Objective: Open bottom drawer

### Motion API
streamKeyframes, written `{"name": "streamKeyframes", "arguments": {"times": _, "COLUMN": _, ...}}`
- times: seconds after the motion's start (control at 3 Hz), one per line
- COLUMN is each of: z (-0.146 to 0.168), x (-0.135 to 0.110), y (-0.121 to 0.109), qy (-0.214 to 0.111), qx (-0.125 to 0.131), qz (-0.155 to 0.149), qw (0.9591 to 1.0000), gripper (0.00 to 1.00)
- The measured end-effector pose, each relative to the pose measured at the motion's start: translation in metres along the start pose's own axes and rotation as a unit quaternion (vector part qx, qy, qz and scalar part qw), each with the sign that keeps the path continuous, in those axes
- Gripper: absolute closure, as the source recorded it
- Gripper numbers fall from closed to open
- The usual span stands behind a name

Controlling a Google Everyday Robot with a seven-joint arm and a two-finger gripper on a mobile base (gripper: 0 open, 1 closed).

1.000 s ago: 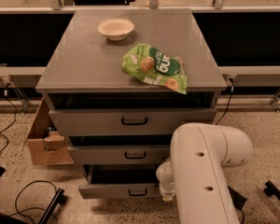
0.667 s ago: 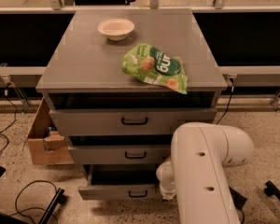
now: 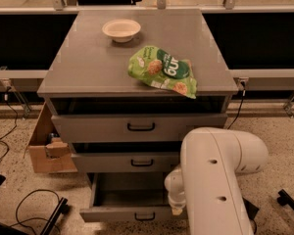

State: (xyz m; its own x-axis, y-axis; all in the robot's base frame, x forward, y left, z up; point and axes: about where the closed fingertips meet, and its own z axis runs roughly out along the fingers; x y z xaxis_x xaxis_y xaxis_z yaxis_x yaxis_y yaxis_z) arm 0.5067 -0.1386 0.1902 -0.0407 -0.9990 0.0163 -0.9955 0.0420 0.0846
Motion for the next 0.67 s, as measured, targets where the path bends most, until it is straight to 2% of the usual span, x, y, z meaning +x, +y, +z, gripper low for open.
{"name": "streamKeyframes", "arguments": {"times": 0.33, "z": -0.0049, "x": 0.0066, "y": 0.0153, "qy": 0.001, "qx": 0.005, "qz": 0.016, "qw": 0.9999, "gripper": 1.00}}
{"name": "streamKeyframes", "arguments": {"times": 0.67, "z": -0.0043, "x": 0.0072, "y": 0.0167, "qy": 0.001, "qx": 0.006, "qz": 0.017, "qw": 0.9998, "gripper": 1.00}}
